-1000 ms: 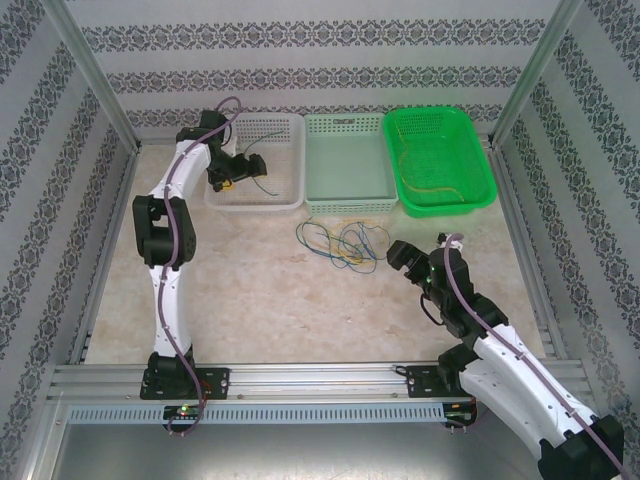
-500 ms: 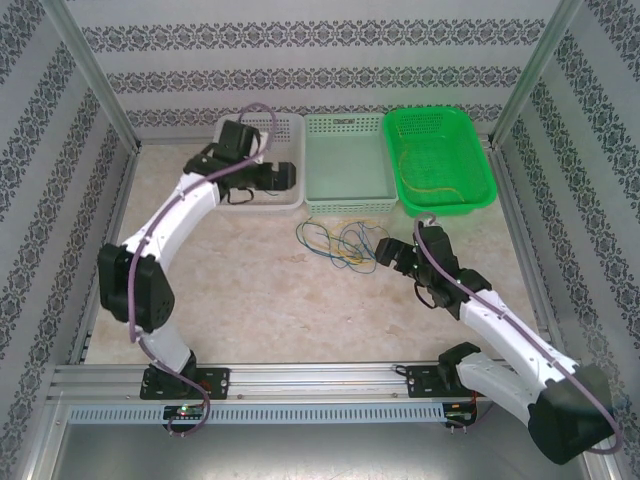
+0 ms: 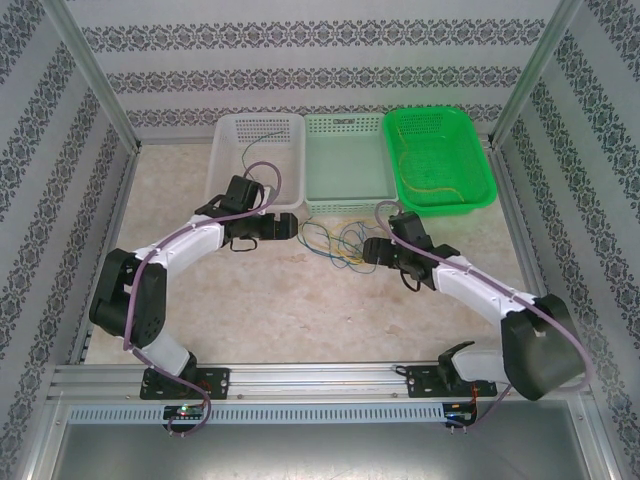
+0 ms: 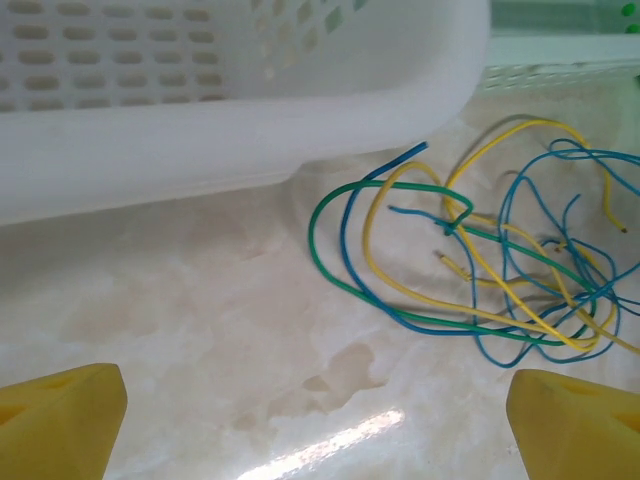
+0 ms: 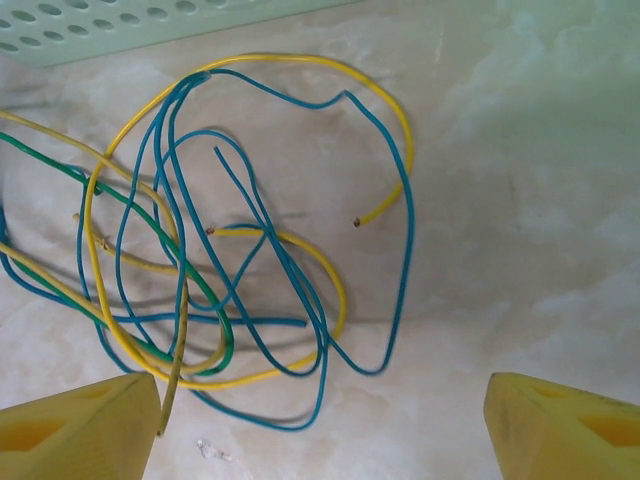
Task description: Untangle the cables
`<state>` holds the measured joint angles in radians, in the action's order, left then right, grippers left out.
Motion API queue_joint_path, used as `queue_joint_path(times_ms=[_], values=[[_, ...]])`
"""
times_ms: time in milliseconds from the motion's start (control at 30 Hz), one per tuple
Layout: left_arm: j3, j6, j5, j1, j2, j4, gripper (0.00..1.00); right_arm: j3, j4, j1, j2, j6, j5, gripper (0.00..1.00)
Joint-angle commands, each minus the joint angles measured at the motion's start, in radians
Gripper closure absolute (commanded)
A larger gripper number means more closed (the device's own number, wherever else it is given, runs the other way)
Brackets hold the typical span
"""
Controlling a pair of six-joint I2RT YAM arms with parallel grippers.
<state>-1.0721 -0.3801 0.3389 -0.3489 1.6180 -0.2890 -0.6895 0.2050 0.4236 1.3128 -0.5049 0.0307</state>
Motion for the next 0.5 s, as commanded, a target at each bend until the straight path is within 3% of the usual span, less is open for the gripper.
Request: queue_joint_path(times_ms=[0,100,200,367,467], values=[[0.017,-0.035,0.032,-0.017,0.01,0.09,0.03,-0.024,-0.068,0.009,0.025,0.031,0.002,0.17],[0.036,-0.044,0.032,-0.018,0.013,0.105,0.03,-0.042,-0.076,0.009,0.064,0.041,0.007,0.2],[0.037,-0.045,0.042,-0.019,0.027,0.103,0.04,-0.074,-0.067,0.014,0.111,0.053,-0.018,0.29],[0.044,-0.051,0.046,-0.019,0.029,0.108,0.04,-0.098,-0.061,0.042,0.143,0.078,0.009,0.3],[0.043,-0.052,0.048,-0.018,0.031,0.111,0.04,-0.125,-0.04,0.04,0.181,0.086,0.019,0.37]])
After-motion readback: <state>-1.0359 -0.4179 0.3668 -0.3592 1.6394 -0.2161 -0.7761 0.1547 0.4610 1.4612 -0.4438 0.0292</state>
